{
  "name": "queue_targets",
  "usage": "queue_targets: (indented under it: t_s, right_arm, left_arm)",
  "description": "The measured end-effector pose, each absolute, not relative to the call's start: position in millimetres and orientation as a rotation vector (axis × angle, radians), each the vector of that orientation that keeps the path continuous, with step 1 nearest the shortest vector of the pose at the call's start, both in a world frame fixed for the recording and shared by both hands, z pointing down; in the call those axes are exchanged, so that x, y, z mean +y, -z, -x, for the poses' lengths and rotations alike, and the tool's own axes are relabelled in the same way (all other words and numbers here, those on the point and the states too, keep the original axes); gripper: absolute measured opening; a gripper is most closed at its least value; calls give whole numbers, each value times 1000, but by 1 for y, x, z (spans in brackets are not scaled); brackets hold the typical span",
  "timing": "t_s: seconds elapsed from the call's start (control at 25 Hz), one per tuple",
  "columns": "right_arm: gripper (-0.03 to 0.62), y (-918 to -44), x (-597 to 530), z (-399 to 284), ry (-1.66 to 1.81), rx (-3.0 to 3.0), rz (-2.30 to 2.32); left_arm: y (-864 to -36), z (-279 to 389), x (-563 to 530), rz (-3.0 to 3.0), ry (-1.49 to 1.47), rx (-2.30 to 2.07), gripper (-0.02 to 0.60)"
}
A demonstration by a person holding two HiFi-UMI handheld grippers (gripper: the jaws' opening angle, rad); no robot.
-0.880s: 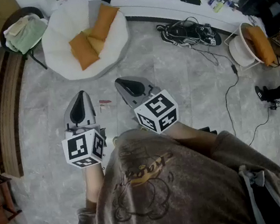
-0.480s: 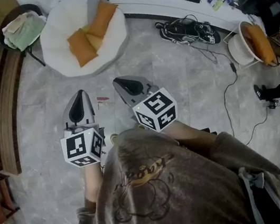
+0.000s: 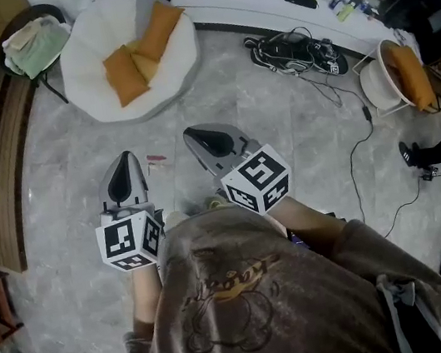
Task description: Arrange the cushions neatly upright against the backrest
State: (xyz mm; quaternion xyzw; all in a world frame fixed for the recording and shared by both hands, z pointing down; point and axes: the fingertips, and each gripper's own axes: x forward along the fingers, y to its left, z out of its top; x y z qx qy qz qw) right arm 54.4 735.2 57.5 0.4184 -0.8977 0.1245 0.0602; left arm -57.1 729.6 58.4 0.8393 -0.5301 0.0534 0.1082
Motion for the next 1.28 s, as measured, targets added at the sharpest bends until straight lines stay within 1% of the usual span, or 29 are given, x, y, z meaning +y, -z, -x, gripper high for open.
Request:
queue_targets:
  t_s: [0.2,0.32,1.28]
  right_arm:
    - [21,-68,730,-77,-391,-2702,-1231]
    - [21,-75,721,-80,-402,-2697,-1219]
    - [21,-83,548,-34,-483,-2650,-1234]
  left_arm:
    - [-64,40,721,-2439,-141,-1583,5]
    - [-69,36,710,-2432,-134,-1577,5]
    - [-72,70,536,-2450,-159,-1478,5]
